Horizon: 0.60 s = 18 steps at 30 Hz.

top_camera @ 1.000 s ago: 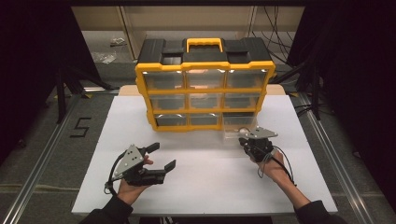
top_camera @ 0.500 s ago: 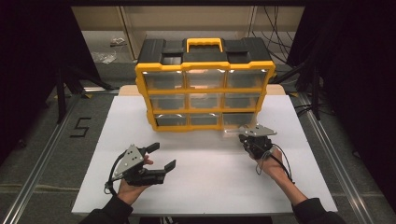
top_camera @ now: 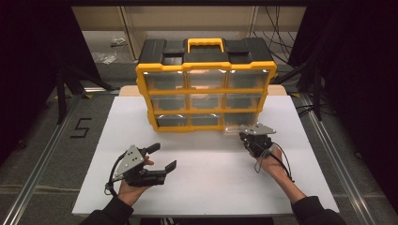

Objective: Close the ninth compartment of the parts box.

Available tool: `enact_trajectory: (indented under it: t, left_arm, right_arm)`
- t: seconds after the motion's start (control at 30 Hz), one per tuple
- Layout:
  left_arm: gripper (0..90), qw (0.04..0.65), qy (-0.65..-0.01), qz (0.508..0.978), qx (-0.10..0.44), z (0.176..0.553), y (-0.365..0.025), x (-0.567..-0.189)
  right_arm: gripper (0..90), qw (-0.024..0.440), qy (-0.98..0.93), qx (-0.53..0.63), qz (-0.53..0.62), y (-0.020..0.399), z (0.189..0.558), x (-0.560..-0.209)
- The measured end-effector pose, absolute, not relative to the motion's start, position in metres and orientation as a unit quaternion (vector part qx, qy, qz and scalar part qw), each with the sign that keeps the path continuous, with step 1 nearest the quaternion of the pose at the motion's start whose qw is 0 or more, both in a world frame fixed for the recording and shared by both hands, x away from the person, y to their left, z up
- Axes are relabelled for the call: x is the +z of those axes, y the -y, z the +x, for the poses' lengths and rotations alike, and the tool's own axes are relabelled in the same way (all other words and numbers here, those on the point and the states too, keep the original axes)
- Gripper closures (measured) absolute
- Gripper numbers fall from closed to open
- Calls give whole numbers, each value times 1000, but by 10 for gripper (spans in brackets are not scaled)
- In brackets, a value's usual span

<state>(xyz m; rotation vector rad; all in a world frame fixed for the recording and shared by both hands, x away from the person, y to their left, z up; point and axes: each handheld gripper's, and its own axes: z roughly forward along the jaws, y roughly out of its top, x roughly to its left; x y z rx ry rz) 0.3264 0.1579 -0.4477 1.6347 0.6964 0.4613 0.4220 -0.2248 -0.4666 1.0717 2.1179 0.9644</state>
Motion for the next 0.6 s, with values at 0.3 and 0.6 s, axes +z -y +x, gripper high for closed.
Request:
enact_trajectory:
  t: [0.3,0.6]
  left_arm:
    - [147,607,-300,708,200,326,-158,-448]
    - [146,607,-301,707,200,327,-158,-448]
  right_arm:
    - [900,289,-790,362,402,224,425,-467]
    - [900,291,-787,363,405,223,431,-468]
